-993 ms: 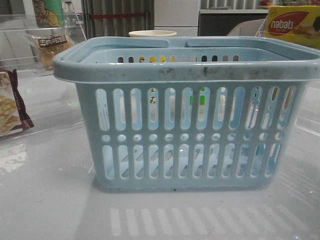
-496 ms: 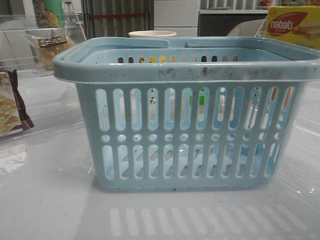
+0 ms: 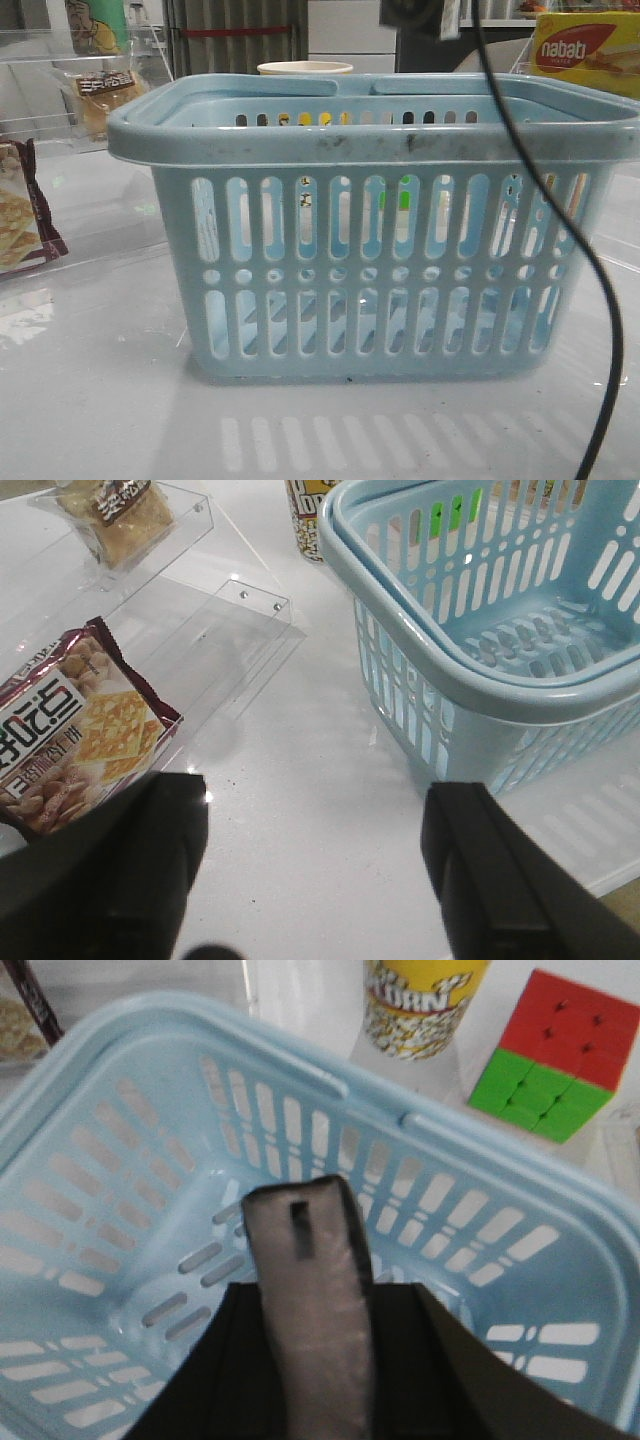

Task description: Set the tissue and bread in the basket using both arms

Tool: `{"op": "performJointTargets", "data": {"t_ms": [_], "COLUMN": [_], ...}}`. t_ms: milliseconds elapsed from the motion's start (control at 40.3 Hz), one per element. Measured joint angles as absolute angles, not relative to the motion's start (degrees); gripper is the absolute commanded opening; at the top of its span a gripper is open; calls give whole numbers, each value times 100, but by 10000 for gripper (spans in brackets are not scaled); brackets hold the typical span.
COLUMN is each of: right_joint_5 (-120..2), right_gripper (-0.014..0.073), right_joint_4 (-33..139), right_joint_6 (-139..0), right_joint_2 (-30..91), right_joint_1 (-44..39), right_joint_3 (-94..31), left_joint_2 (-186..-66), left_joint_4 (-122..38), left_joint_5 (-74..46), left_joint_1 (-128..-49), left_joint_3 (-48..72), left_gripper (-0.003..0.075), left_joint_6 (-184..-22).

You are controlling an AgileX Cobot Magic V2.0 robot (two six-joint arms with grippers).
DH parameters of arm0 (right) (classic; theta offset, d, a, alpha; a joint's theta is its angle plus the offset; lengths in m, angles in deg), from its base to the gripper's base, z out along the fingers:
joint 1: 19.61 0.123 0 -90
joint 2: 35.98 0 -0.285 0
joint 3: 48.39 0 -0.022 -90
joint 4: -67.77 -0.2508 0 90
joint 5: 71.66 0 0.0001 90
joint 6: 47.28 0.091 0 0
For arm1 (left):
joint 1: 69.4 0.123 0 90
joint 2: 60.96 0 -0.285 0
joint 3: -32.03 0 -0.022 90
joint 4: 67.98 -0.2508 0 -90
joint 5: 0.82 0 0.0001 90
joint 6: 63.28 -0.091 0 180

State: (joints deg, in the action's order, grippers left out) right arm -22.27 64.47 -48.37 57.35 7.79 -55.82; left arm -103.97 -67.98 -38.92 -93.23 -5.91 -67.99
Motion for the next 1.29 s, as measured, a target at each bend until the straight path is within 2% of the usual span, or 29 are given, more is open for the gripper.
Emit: {"op": "performJointTargets", "data": {"t_ms": [149, 199, 347, 422, 596, 794, 1290], "right_joint_5": [-2410, -2471, -2694, -2818, -2965, -2943, -2946], "right_gripper": [233, 287, 576, 630, 589, 570, 570], "right_joint_4": [6243, 6186, 6076, 6066, 6065, 6200, 6650], "right_joint_6": [-4837, -4837, -4837, -4837, -4837, -4881, -5009], "right_joint_2": [6249, 6457, 6981, 7111, 7036, 6264, 2451], "right_joint_1": [803, 803, 813, 813, 813, 852, 976], "right_joint_3": [-5262, -5239, -5226, -5226, -5226, -5073, -2714], "left_joint_2": [-10397, -10397, -10397, -10397, -10397, -10397, -10397], "left_joint_4": [-6798, -6798, -6798, -6798, -6798, -6798, -6798], "left_joint_5": [-3892, -3892, -3892, -3892, -3892, -3892, -3892], "left_joint_1": [-9323, -9323, -9323, -9323, -9323, -9323, -9323], "left_joint_3": [-591, -591, -591, -591, -591, -591, -591], "left_gripper": [508, 508, 508, 508, 508, 508, 508], "left_joint_6": [-6799, -6799, -6799, -6799, -6799, -6799, -6799]}}
